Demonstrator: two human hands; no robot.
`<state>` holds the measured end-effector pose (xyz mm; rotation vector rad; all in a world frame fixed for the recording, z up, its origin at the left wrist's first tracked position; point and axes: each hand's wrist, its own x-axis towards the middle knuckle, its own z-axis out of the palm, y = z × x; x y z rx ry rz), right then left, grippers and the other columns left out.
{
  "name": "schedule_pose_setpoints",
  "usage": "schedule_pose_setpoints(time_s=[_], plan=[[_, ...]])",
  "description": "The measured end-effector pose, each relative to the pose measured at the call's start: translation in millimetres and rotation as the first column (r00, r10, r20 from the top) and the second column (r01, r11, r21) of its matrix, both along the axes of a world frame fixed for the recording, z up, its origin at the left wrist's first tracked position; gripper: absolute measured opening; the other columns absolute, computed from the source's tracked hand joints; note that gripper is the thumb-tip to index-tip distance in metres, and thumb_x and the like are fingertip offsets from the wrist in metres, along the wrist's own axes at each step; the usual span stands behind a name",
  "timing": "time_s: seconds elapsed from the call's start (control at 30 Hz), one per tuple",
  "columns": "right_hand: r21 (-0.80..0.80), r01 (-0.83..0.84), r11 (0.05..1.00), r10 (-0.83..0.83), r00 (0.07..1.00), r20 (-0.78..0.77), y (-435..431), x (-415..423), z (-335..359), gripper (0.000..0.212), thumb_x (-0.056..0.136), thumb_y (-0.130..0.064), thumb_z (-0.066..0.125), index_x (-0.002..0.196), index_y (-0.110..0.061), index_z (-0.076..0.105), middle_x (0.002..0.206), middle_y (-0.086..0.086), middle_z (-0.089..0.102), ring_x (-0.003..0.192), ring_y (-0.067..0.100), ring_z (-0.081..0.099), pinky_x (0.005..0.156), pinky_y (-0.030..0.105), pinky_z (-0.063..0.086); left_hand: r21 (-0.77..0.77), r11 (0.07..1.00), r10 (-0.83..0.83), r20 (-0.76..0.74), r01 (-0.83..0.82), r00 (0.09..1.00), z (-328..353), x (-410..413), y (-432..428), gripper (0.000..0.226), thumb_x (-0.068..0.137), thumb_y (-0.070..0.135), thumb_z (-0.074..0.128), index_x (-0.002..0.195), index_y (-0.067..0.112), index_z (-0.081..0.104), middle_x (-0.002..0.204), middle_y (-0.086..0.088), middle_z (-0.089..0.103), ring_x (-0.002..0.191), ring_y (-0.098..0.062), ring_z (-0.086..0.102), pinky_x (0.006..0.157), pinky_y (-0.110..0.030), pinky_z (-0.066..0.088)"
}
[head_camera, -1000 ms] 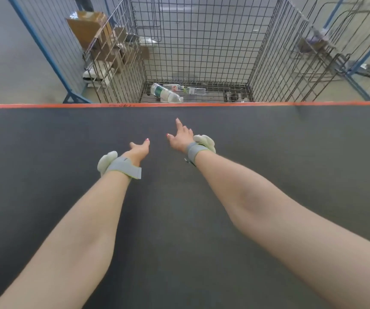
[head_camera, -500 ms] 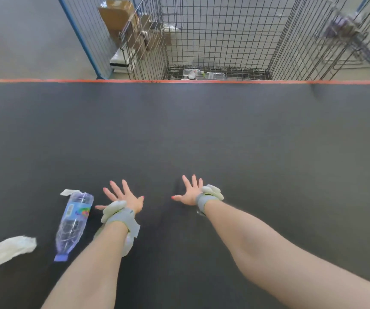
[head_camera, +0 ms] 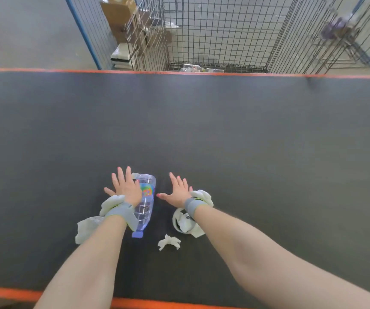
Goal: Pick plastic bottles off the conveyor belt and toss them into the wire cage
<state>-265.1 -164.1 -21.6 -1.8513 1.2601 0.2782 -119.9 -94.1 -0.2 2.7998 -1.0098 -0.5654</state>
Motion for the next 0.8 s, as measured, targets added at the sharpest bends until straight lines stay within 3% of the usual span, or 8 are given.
schedule_pose_setpoints(time_s=[0.1, 0.2, 0.3, 0.43, 0.57, 0.63, 0.73, 0.8], plan=[[0.022, 0.014, 1.0, -0.015, 0.999, 0.046, 19, 14, -1, 0.1, 0.086, -0.056, 0.062, 0.155, -0.03, -0.005, 0.162, 0.003, 0.008, 0.149, 0.027, 0.005, 0.12, 0.047, 0.009, 0.083, 0.996, 0.041, -0.066, -0.035, 0.997, -9, 3, 12, 0.056, 0.104, 0.031, 0.027, 0.154, 0.026, 0.004, 0.161, 0.001, -0.01, 0.149, -0.023, -0.008, 0.115, -0.061, 0.004], [-0.013, 0.14, 0.99, -0.139, 0.987, 0.077, 32, 18, 0, 0.103, 0.082, -0.046, 0.07, 0.154, -0.035, -0.004, 0.143, 0.014, 0.032, 0.132, 0.034, 0.033, 0.11, 0.041, 0.029, 0.145, 0.989, 0.022, -0.105, -0.007, 0.994, -20, -6, 17, 0.057, 0.104, 0.033, 0.026, 0.154, 0.027, 0.001, 0.161, 0.002, -0.012, 0.149, -0.023, -0.01, 0.114, -0.061, 0.005], [-0.066, 0.222, 0.973, -0.222, 0.975, 0.01, 35, 16, 0, 0.101, 0.082, -0.032, 0.069, 0.151, -0.044, -0.003, 0.135, 0.015, 0.028, 0.117, 0.036, 0.043, 0.1, 0.041, 0.039, 0.187, 0.981, -0.028, -0.153, 0.057, 0.988, -30, -15, 14, 0.059, 0.104, 0.034, 0.028, 0.154, 0.024, -0.001, 0.161, -0.002, -0.013, 0.148, -0.026, -0.011, 0.117, -0.057, 0.006], [-0.083, 0.314, 0.946, -0.319, 0.945, -0.064, 2, 8, 2, 0.098, 0.085, -0.026, 0.062, 0.151, -0.045, -0.008, 0.14, 0.017, 0.022, 0.116, 0.038, 0.044, 0.101, 0.041, 0.04, 0.182, 0.976, -0.087, -0.198, 0.123, 0.976, -26, -16, -17, 0.061, 0.103, 0.033, 0.029, 0.154, 0.022, -0.004, 0.16, -0.005, -0.014, 0.148, -0.029, -0.014, 0.118, -0.053, 0.006], [-0.1, 0.424, 0.9, -0.429, 0.903, -0.026, -51, -5, 11, 0.097, 0.084, -0.032, 0.06, 0.15, -0.045, -0.009, 0.13, 0.015, 0.029, 0.112, 0.039, 0.049, 0.1, 0.042, 0.039, 0.12, 0.986, -0.09, -0.202, 0.116, 0.975, -12, -12, -64, 0.061, 0.103, 0.03, 0.029, 0.154, 0.022, -0.004, 0.161, -0.004, -0.014, 0.148, -0.027, -0.014, 0.118, -0.054, 0.007], [-0.009, 0.53, 0.848, -0.529, 0.848, 0.043, -84, -5, 21, 0.097, 0.083, -0.033, 0.06, 0.151, -0.043, -0.008, 0.127, 0.015, 0.029, 0.107, 0.041, 0.051, 0.103, 0.045, 0.038, 0.106, 0.989, -0.077, -0.199, 0.1, 0.977, -6, -8, -90, 0.061, 0.103, 0.028, 0.03, 0.154, 0.022, -0.003, 0.161, -0.004, -0.013, 0.148, -0.027, -0.012, 0.118, -0.053, 0.008], [0.114, 0.631, 0.767, -0.641, 0.762, 0.093, -153, 8, 46, 0.097, 0.086, -0.034, 0.059, 0.153, -0.033, -0.01, 0.144, 0.024, 0.024, 0.128, 0.044, 0.038, 0.113, 0.045, 0.028, 0.112, 0.991, -0.059, -0.15, 0.076, 0.987, 1, 4, -131, 0.062, 0.103, 0.028, 0.031, 0.154, 0.021, -0.003, 0.161, -0.005, -0.011, 0.148, -0.027, -0.009, 0.119, -0.052, 0.008], [0.199, 0.662, 0.723, -0.691, 0.681, 0.244, -214, 27, 75, 0.092, 0.092, -0.031, 0.056, 0.154, -0.019, -0.011, 0.156, 0.021, 0.015, 0.142, 0.037, 0.024, 0.116, 0.039, 0.019, 0.112, 0.992, -0.05, -0.122, 0.064, 0.991, 7, 16, -157, 0.062, 0.103, 0.028, 0.031, 0.154, 0.02, -0.003, 0.161, -0.006, -0.011, 0.149, -0.027, -0.008, 0.118, -0.053, 0.008]])
